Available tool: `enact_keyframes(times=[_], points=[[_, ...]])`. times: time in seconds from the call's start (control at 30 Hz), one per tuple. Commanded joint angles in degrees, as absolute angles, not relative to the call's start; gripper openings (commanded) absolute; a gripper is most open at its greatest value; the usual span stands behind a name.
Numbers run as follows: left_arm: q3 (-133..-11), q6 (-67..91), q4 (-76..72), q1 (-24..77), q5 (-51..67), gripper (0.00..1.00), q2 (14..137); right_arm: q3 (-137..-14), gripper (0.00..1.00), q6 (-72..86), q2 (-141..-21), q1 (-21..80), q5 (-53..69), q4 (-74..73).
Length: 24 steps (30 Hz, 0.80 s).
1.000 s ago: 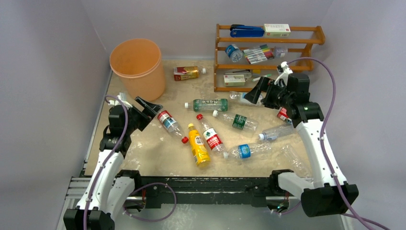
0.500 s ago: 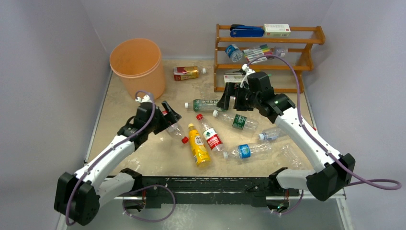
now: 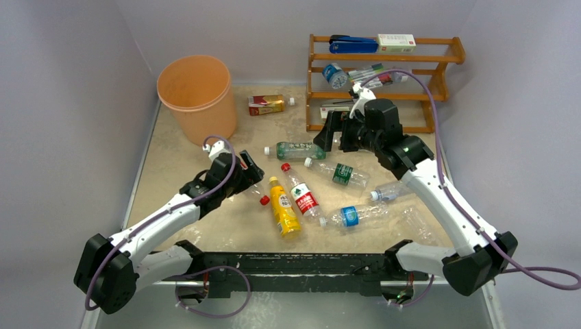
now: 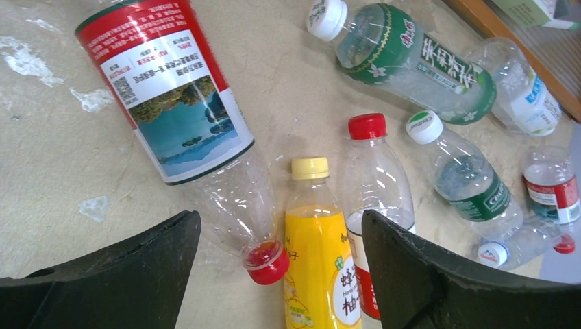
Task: Put the plastic bottles in the bin
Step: Pick up the plastic bottle at the center of the board.
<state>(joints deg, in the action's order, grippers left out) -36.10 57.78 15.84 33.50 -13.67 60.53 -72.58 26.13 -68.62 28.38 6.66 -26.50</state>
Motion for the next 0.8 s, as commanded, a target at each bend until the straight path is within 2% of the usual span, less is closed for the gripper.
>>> enact_keyframes(times=[0.0,0.23,0.57,0.67,0.77], points=[[-35.95,58.60,17.09,34.25,-19.44,0.87,62.30,-68.13,1.00,22.36,-67.11,28.28,6.98,-21.56],[-35.75,60.67,17.28,34.69,-24.91,0.85,68.44,-57.24,1.00,22.99,-67.46,28.27,14.36,-10.49],[-40.36,61.59,15.01,34.73,-28.22,0.84,80.64,-47.80,1.00,21.98,-63.73,28.27,15.67,-7.04],[-39.77,61.56,13.68,34.66,-28.53,0.78,82.33,-44.17,1.00,22.10,-59.37,28.22,15.31,-7.48],[-39.62,61.09,13.50,34.78,-28.55,0.66,83.65,-42.09,1.00,22.04,-56.18,28.22,14.68,-8.30]])
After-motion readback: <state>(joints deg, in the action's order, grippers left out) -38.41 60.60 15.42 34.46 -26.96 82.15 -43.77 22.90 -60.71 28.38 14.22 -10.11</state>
